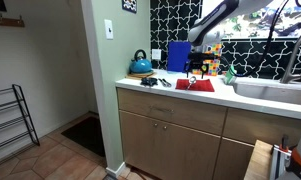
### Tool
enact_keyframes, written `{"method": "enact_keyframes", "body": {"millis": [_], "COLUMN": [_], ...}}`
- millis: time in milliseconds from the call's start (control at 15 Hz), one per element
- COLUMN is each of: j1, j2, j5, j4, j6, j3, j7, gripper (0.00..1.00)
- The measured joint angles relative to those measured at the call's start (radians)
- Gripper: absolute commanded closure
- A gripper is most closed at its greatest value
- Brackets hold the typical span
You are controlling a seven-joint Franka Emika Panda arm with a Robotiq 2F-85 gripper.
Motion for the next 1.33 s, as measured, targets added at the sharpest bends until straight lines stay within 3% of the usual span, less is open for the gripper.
{"method": "enact_keyframes", "body": {"millis": [400, 600, 667, 800, 867, 1000, 1067, 1133, 1267, 1333], "j1": [0.02, 0.028, 0.029, 0.031, 0.032, 0.033, 0.034, 0.034, 0.034, 0.034], "j2": [0.129, 0.178, 0.192, 0.215, 0.225, 0.241, 0.248, 0.254, 0.265, 0.27], "j5": [0.007, 0.014, 0.019, 0.026, 0.028, 0.034, 0.036, 0.04, 0.045, 0.048], "j4": [0.101, 0.139, 0.15, 0.17, 0.177, 0.192, 0.199, 0.204, 0.215, 0.22], "j6": [0.008, 0.009, 0.009, 0.009, 0.009, 0.009, 0.009, 0.009, 0.009, 0.009], "j3": [-0.029, -0.043, -0.047, -0.052, -0.054, -0.058, -0.059, -0.06, -0.061, -0.062], "j7": [0.062, 0.087, 0.092, 0.103, 0.106, 0.111, 0.113, 0.114, 0.116, 0.117], "gripper": [0.02, 0.11, 0.21, 0.19, 0.28, 0.28, 0.38, 0.37, 0.55, 0.55]}}
